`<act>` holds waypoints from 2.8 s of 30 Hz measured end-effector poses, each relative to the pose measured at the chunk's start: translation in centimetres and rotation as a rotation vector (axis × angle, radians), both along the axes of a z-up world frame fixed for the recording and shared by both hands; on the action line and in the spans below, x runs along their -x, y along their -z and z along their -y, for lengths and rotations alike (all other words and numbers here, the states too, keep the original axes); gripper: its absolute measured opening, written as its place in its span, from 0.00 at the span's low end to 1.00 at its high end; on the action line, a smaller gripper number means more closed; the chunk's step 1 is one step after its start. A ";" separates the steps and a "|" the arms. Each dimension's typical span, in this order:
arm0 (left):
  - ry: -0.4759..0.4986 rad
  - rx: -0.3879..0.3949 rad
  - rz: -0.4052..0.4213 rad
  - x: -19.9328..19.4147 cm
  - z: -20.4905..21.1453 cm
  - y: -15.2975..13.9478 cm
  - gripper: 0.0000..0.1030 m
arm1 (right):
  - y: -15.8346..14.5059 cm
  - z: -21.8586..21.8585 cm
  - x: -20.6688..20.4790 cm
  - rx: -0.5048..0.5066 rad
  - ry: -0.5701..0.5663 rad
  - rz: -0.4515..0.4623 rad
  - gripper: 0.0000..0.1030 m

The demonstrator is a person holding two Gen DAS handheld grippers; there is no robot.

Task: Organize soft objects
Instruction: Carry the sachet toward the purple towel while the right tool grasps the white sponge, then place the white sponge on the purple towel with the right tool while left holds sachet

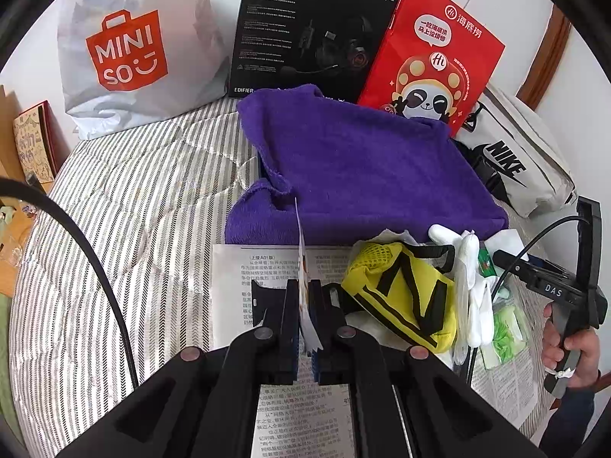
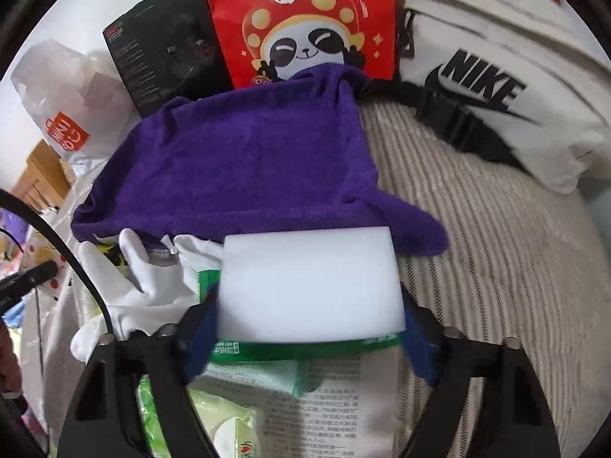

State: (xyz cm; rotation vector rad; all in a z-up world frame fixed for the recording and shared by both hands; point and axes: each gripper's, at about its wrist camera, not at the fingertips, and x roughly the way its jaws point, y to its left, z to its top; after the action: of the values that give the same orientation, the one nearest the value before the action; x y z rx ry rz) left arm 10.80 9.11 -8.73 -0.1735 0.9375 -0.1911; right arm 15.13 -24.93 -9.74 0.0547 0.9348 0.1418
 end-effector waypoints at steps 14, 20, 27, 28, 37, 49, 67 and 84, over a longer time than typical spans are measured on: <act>-0.036 -0.006 0.019 0.8 -2.4 -2.6 0.05 | -4.9 0.1 1.5 0.035 0.029 0.053 0.78; -0.048 -0.013 0.046 0.5 -3.1 -4.9 0.05 | -7.3 -1.3 0.8 0.035 0.006 0.077 0.78; -0.022 0.014 0.072 -1.2 -2.3 -7.2 0.05 | -9.0 -2.6 -1.0 0.030 -0.017 0.086 0.78; -0.019 0.013 0.073 -1.5 -2.1 -7.4 0.05 | -9.0 -2.8 -1.3 0.024 -0.021 0.090 0.78; 0.044 0.022 0.061 -4.8 -0.1 -8.0 0.05 | -7.9 -3.6 -5.5 0.019 -0.014 0.059 0.78; 0.061 0.053 0.018 -11.6 1.2 -6.0 0.05 | -4.8 -5.4 -13.8 0.094 -0.053 0.019 0.78; 0.065 0.055 -0.025 -15.3 0.4 -3.5 0.05 | 0.6 -6.8 -21.1 0.108 -0.029 -0.106 0.79; 0.084 0.079 -0.048 -18.4 0.9 -1.5 0.05 | -0.2 -6.7 -19.6 0.137 -0.048 -0.173 0.90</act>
State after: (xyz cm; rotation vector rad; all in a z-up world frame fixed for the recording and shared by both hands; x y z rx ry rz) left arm 29.17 8.16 -7.26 -0.2123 0.9868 -0.3024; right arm 34.70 -18.21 -9.51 -0.0831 1.1164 0.1186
